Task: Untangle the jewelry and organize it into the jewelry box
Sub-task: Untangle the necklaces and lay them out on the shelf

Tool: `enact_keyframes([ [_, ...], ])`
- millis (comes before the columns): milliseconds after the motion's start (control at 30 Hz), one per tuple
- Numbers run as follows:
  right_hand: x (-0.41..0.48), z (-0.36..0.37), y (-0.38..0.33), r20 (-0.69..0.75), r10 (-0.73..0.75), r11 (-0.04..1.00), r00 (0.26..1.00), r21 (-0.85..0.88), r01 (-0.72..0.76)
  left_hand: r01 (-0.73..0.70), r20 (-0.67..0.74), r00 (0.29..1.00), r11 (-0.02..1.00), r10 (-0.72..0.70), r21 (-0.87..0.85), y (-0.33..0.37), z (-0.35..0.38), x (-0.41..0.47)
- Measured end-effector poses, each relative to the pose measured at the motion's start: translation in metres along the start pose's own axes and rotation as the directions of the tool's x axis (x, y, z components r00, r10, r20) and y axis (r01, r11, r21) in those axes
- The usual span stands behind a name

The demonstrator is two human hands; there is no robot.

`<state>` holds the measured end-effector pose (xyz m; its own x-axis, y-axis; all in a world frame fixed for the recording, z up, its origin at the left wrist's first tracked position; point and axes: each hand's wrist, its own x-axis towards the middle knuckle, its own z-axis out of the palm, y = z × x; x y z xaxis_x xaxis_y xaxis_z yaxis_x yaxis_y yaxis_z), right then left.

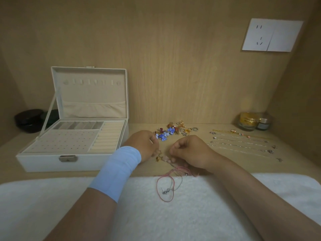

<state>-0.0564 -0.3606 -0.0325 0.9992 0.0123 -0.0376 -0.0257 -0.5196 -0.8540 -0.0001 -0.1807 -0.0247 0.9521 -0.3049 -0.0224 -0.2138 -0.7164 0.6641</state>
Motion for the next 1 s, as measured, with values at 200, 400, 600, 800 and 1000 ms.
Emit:
enact_keyframes([
  [200,0.006,0.002,0.0,-0.113,-0.098,0.932,0.989,-0.36,0.051,-0.019,0.055,0.998,0.94,0.0,0.341,0.003,-0.004,-0.004],
  [400,-0.006,0.003,-0.005,-0.018,-0.11,0.865,0.994,-0.494,0.087,-0.226,0.078,0.974,0.938,0.213,0.262,0.008,-0.004,-0.006],
  [600,0.0,0.003,-0.003,-0.037,-0.148,0.815,0.988,-0.571,0.101,-0.263,0.127,0.963,0.931,0.237,0.252,0.004,0.005,-0.005],
  [800,0.004,-0.003,0.005,-0.046,-0.166,0.961,0.985,-0.23,0.152,-0.253,0.091,0.964,0.967,0.249,0.04,-0.001,0.005,-0.001],
  [1000,0.001,-0.007,0.001,-0.075,-0.071,0.992,0.995,0.1,0.078,-0.226,0.041,0.971,0.958,0.236,-0.176,0.001,0.006,0.002],
])
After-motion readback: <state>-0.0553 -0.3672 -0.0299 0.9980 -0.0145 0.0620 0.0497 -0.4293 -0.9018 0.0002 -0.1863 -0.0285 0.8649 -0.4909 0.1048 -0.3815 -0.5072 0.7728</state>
